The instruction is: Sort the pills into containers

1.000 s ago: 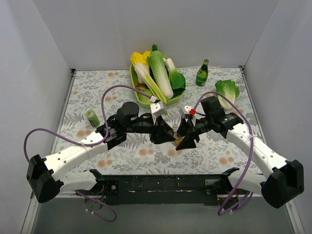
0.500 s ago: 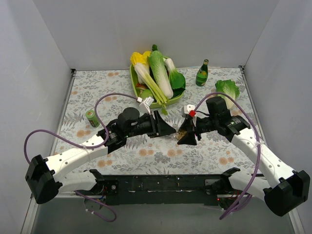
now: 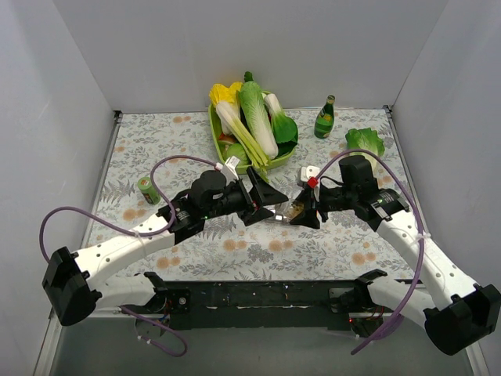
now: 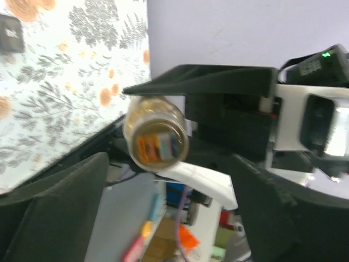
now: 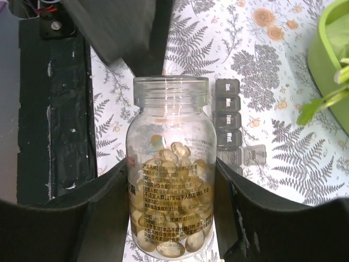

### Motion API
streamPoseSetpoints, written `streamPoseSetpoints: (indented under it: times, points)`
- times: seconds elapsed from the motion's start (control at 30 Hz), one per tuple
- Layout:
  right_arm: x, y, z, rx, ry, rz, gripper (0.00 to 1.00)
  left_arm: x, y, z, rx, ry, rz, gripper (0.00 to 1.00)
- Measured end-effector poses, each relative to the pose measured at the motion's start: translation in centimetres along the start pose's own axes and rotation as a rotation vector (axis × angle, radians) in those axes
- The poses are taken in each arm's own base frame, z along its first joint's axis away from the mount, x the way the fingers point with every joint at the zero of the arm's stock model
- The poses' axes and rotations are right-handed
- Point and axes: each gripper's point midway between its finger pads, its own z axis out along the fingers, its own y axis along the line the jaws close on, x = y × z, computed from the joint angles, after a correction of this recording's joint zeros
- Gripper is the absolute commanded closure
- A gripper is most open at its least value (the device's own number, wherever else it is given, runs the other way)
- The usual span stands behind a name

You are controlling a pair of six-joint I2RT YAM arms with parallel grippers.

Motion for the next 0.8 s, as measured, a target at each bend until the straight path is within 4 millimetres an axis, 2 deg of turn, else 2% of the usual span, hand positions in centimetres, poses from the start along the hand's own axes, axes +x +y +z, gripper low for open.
streamPoseSetpoints:
  times: [0.1, 0.2, 0.27, 0.37, 0.43, 0.5, 0.6, 0.7, 0.8]
  points:
    - [0.6, -0.4, -0.4, 0.024, 0.006, 0.016, 0.99, 0.2, -1.6, -1.0, 0.056, 0.003, -0.005, 0.02]
    - [1.0, -0.2, -0.4, 0.014, 0.004, 0.022, 0.99, 0.5, -3.0, -3.5, 0.154, -0.014, 0.088, 0.02]
    - [0.8, 0.1, -0.4, -0.009, -0.007, 0.009, 0.99, 1.0, -3.7, -5.3, 0.223, -0.028, 0.231, 0.02]
    - [0.5, 1.1, -0.4, -0.06, -0.033, -0.013, 0.99, 2.6, -4.0, -8.0, 0.341, -0.003, 0.572, 0.02]
    - [0.2, 1.9, -0.3, -0.105, -0.056, -0.028, 0.99, 3.6, -3.6, -8.9, 0.395, 0.021, 0.784, 0.02]
    - [0.0, 2.5, -0.4, -0.138, -0.073, -0.032, 0.99, 4.1, -2.6, -8.9, 0.433, 0.038, 0.992, 0.02]
    - [-0.2, 3.2, -0.3, -0.177, -0.09, -0.03, 0.99, 4.4, -0.6, -7.7, 0.448, 0.083, 1.213, 0.02]
    - [-0.1, 3.6, -0.2, -0.211, -0.099, -0.014, 0.99, 4.1, 1.3, -5.3, 0.425, 0.136, 1.349, 0.02]
    - [-0.1, 3.7, -0.1, -0.224, -0.103, -0.005, 0.99, 3.6, 2.3, -3.6, 0.402, 0.169, 1.421, 0.02]
